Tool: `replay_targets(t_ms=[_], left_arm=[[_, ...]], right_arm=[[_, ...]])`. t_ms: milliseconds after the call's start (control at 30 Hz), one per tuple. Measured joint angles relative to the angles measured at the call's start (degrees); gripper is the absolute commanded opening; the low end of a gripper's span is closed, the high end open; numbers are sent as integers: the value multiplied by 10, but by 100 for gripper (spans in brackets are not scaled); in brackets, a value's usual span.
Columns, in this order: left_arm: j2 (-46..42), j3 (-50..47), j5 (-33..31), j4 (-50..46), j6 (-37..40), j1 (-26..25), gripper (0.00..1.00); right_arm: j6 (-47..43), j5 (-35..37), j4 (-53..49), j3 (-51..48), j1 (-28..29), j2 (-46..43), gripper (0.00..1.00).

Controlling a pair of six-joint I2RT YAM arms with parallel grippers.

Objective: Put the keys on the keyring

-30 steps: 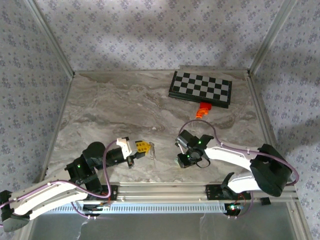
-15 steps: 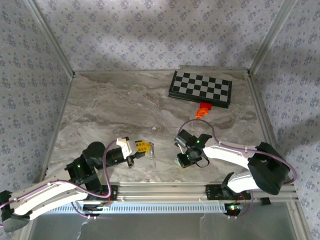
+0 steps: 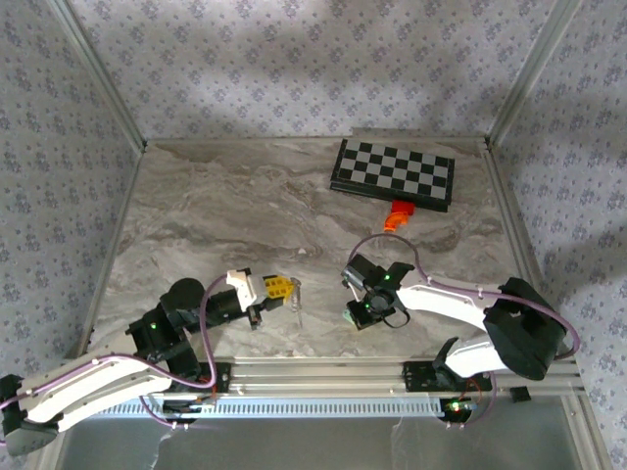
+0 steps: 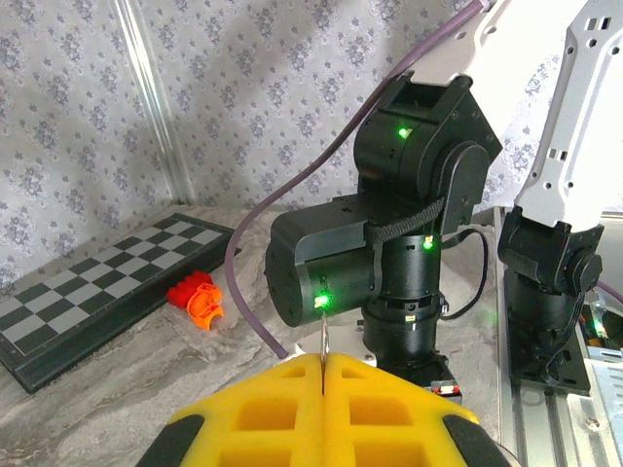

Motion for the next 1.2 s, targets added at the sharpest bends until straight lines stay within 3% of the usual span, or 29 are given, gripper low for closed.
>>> replay_targets(t_ms=[867, 1200], left_arm=[[-1, 0, 0, 0, 0, 0, 0], [-4, 0, 0, 0, 0, 0, 0]], right_arm=[[-4, -5, 0, 0, 0, 2, 18], [-7, -7, 1, 0, 0, 3, 13]])
